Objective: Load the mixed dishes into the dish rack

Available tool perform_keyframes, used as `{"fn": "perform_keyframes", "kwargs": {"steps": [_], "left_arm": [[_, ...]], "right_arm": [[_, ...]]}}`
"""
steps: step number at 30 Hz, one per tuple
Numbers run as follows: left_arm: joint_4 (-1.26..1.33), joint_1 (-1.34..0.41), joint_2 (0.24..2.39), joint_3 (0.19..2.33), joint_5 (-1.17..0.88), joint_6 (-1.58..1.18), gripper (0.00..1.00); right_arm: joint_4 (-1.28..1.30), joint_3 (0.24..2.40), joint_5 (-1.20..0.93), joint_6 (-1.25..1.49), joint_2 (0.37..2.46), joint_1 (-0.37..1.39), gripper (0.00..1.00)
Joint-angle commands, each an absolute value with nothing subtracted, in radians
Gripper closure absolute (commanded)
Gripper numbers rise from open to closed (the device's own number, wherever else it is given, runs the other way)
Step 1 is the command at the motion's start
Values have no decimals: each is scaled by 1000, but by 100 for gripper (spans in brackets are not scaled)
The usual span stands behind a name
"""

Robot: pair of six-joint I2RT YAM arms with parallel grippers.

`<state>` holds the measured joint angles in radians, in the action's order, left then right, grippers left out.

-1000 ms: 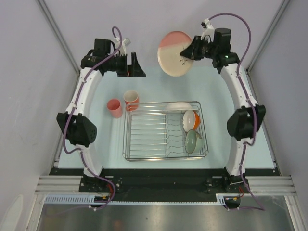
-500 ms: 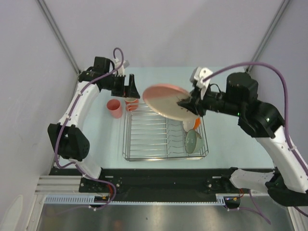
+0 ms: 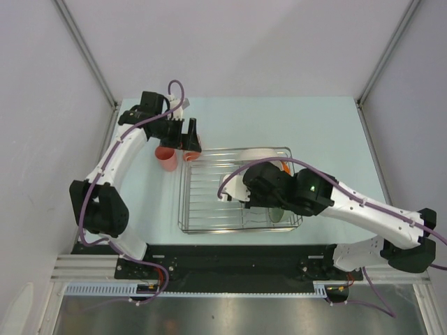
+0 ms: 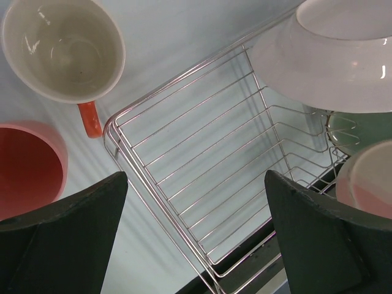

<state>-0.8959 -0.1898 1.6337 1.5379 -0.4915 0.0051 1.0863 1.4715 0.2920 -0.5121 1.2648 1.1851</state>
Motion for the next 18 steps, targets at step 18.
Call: {"fn": "perform_keyframes", "kwargs": {"steps": [18], "left_arm": [[-844, -196, 1591, 1537, -480, 26, 0]], "right_arm": [[985, 1457, 414, -658, 1293, 1183, 100]]}}
